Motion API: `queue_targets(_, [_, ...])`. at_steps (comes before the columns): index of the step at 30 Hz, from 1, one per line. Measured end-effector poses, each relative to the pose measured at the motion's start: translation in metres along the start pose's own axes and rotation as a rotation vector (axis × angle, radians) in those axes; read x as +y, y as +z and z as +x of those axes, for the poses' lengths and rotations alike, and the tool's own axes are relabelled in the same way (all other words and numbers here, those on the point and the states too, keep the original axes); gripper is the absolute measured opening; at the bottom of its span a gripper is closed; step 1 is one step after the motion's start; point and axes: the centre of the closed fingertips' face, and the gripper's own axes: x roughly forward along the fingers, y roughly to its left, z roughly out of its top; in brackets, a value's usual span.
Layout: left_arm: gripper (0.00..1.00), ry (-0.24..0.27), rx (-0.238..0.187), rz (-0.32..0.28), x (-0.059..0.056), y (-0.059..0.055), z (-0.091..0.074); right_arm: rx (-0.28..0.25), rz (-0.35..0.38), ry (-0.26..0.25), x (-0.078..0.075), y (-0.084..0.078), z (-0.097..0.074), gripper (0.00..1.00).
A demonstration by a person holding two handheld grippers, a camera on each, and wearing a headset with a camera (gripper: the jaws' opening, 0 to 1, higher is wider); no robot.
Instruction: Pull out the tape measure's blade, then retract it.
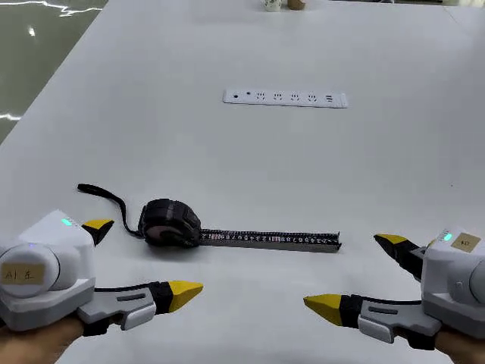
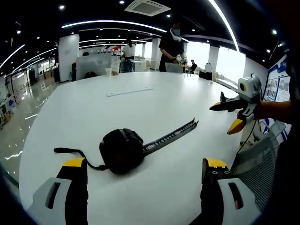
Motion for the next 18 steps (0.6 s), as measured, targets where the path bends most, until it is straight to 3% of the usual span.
queue_targets(7, [0.99, 0.032, -0.008, -0.017, 0.002, -0.002, -0.003, -0.016, 0.010, -0.031, 0.004, 0.005, 0.000, 0.95])
queue_targets(18, [0.99, 0.054, 0.002, -0.038, -0.005, -0.005, -0.004, -0.007, 0.018, -0.022, 0.017, 0.006, 0.001, 0.95])
